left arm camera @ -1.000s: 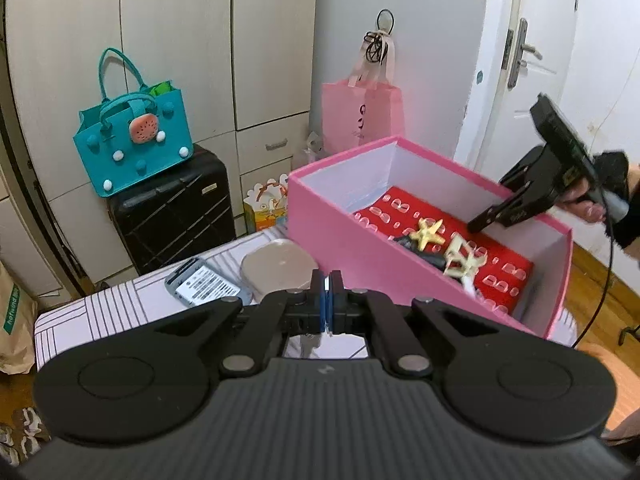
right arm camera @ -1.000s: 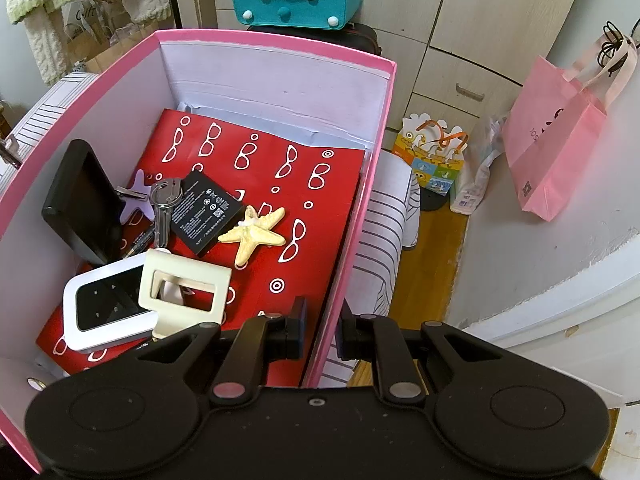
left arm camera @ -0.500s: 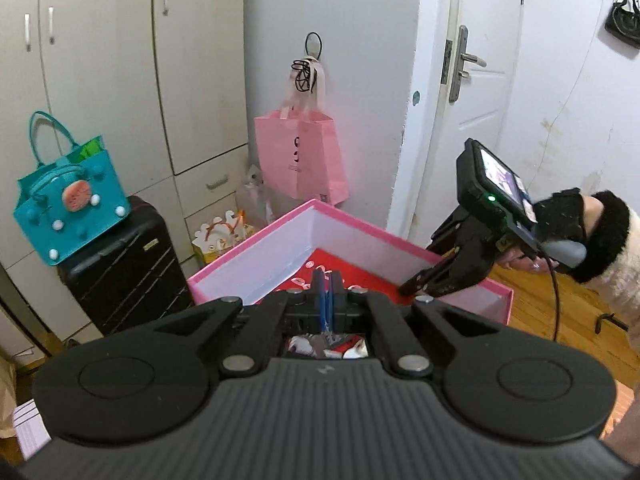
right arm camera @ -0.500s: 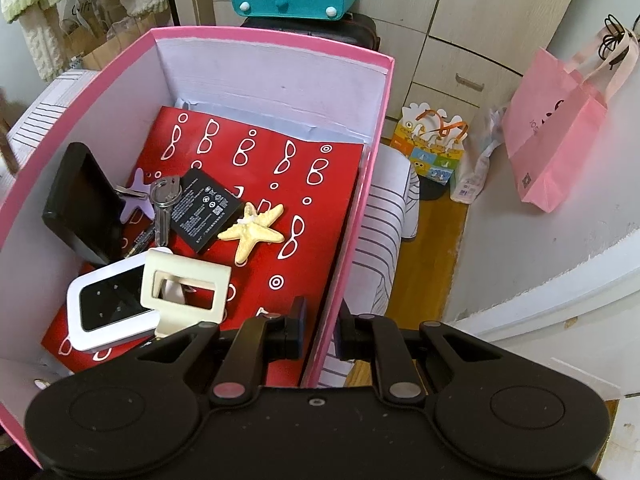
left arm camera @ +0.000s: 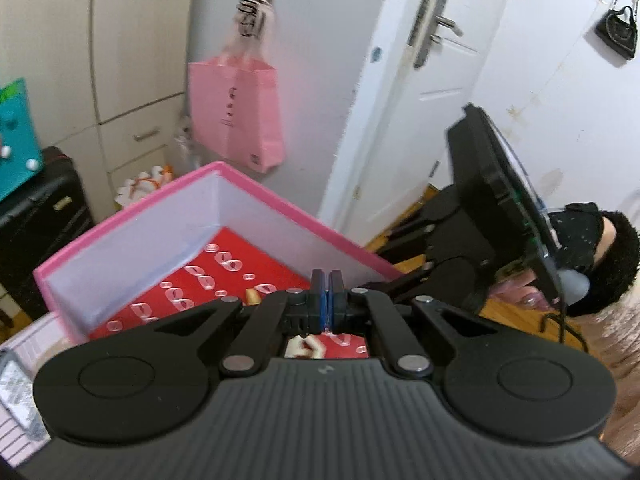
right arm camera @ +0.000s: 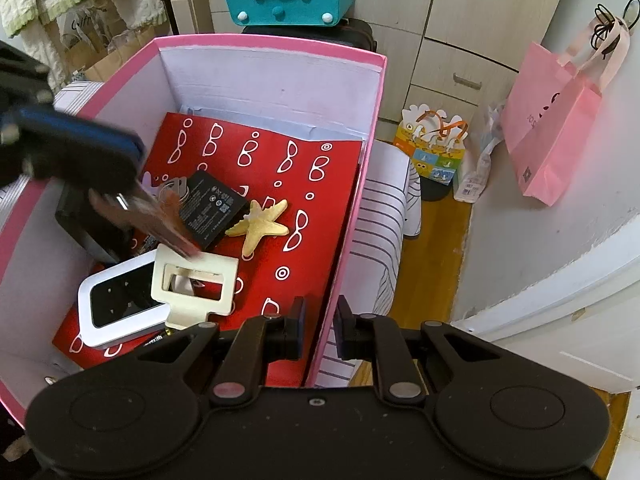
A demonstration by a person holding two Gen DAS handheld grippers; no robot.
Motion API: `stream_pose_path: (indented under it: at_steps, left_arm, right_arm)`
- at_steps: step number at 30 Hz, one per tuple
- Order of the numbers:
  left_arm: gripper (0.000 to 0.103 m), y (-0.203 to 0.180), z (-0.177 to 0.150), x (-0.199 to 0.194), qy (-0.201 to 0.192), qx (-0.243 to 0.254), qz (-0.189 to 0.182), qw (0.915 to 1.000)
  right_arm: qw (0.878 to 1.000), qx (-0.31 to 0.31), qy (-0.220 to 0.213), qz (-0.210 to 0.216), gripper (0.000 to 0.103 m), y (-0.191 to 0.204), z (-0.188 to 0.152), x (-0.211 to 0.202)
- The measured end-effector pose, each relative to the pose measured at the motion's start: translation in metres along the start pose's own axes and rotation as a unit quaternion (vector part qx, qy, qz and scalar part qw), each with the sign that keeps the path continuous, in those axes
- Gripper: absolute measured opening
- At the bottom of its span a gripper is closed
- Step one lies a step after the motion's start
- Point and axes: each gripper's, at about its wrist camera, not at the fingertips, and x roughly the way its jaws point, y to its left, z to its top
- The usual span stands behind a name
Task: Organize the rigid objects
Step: 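Carry the silver key into the pink box and release it, then move the left tool to the grey pocket wifi device and grasp it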
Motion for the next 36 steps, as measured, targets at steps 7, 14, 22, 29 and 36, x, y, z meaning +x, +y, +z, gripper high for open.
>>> stream_pose_path:
  at_steps: [7, 14, 22, 29, 36]
  left_arm:
    - [0.031, -0.005, -0.003, -0.007, -0.014, 0.027, 0.029, 0.9991]
    - [0.032, 0.026, -0.023, -0.051, -0.018, 0.026, 0.082, 0.9962]
    - [0.032, 0.086, -0.056, -0.104, -0.009, -0.029, 0.156, 0.9873]
    - [0.036, 0.111, -0.089, -0.126, 0.0, -0.027, 0.22, 0.975]
    - [0.042, 0.147, -0.119, -0.134, 0.001, -0.042, 0.28, 0.9592]
  right_arm:
    - [1.0, -0.003, -0.002, 0.002, 0.019, -0.001, -0.002, -0.003]
    - [1.0, -0.001, -0.012, -0.002, 0.02, 0.001, -0.005, -0.005]
    - [0.999, -0.002, -0.041, -0.02, 0.02, -0.002, 0.001, -0.014]
    - [0.995, -0.015, -0.087, -0.036, 0.035, -0.004, 0.009, -0.011]
    - [0.997, -0.021, -0.067, -0.041, 0.036, 0.005, 0.018, -0.014]
